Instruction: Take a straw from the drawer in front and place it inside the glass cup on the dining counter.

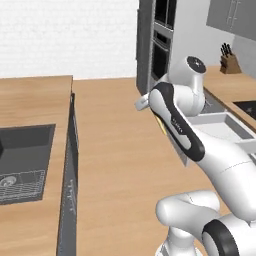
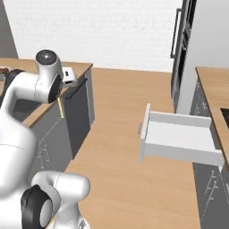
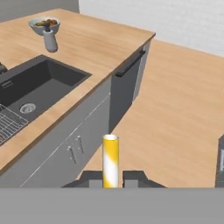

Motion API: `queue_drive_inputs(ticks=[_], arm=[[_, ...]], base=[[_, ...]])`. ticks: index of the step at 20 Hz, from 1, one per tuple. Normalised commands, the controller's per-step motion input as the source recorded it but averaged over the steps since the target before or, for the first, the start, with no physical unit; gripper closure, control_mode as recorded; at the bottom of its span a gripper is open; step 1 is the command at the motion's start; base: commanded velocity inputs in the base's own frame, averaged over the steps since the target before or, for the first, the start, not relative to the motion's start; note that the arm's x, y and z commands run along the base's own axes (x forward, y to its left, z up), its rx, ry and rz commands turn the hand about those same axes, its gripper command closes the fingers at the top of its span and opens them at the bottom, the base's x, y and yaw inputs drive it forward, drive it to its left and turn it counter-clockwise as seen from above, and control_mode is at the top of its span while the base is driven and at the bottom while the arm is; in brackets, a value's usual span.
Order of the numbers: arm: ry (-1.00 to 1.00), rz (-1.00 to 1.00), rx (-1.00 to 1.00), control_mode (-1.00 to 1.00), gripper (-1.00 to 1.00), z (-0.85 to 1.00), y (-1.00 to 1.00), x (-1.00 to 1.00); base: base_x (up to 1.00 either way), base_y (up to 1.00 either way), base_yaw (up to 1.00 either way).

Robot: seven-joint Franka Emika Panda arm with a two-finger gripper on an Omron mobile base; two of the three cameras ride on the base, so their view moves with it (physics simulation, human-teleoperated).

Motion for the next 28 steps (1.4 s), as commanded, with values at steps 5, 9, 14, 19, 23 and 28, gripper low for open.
queue_drive_inputs(ticks=[5,9,14,19,23,28], arm=[[0.0,0.0,0.0,1.0,1.0,0.0,0.0,0.0],[0.0,0.0,0.0,1.0,1.0,0.0,0.0,0.0],[0.0,0.0,0.0,1.0,1.0,0.0,0.0,0.0],[0.0,0.0,0.0,1.0,1.0,0.0,0.0,0.0],[0.0,0.0,0.0,1.0,1.0,0.0,0.0,0.0],[0.0,0.0,0.0,1.0,1.0,0.0,0.0,0.0]], base=[[-1.0,0.0,0.0],[-1.0,0.0,0.0],[-1.0,0.0,0.0],[-1.0,0.05,0.0],[-1.0,0.1,0.0],[-0.98,0.16,0.0]])
